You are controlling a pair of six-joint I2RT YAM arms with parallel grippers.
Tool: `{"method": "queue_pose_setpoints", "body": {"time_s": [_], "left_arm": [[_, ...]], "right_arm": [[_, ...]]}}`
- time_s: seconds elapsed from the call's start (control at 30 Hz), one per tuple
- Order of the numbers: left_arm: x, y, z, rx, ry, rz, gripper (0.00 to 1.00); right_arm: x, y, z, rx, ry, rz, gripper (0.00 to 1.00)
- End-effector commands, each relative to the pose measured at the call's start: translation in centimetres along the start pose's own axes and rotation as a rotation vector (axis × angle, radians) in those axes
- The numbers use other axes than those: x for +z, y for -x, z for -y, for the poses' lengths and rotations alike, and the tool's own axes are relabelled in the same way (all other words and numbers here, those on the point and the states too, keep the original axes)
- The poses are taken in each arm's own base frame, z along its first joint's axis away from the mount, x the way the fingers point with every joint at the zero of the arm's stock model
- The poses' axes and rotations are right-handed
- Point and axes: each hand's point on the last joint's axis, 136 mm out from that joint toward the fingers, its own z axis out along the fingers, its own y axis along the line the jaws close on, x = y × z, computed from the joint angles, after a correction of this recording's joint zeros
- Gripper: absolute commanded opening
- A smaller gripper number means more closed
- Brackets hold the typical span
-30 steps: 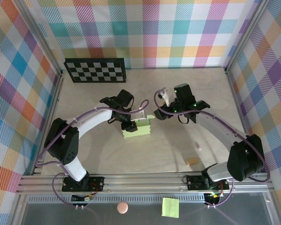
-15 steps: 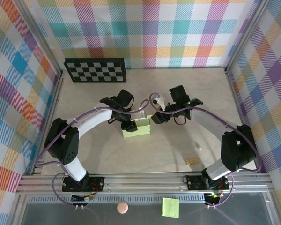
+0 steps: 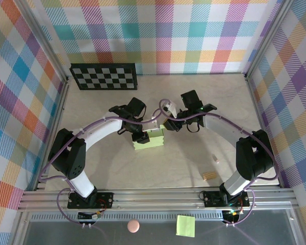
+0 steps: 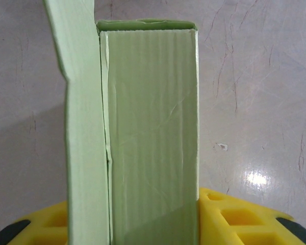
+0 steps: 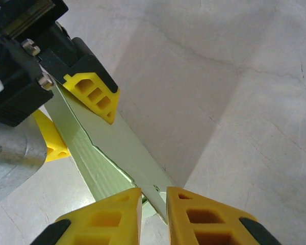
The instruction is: Fold the paper box
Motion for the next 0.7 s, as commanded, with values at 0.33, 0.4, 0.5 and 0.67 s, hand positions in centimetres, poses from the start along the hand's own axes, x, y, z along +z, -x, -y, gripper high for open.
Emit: {"method": "queue_pose_setpoints", "body": {"time_s": [0.33, 0.4, 0.5, 0.67], "left_arm": [[-0.09, 0.35, -0.53, -0.012, 0.035, -0.010, 0.42], [-0.06, 0.30, -0.53, -0.015, 0.035, -0.011, 0.41], [-0.12, 0.34, -0.56, -0.017, 0.038, -0.010, 0.41], [-0.13, 0.37, -0.64, -0.020, 0.042, -0.009, 0.41]], "right_arm": [[0.45, -0.20, -0.58, -0.001, 0.019, -0.026, 0.19], [0.46, -0.32, -0.55, 0.002, 0.015, -0.030, 0.19], [0.47, -0.38, -0.47, 0.004, 0.006, -0.034, 0.20], [0.39, -0.33, -0.38, 0.005, -0.010, -0.034, 0.17]]}}
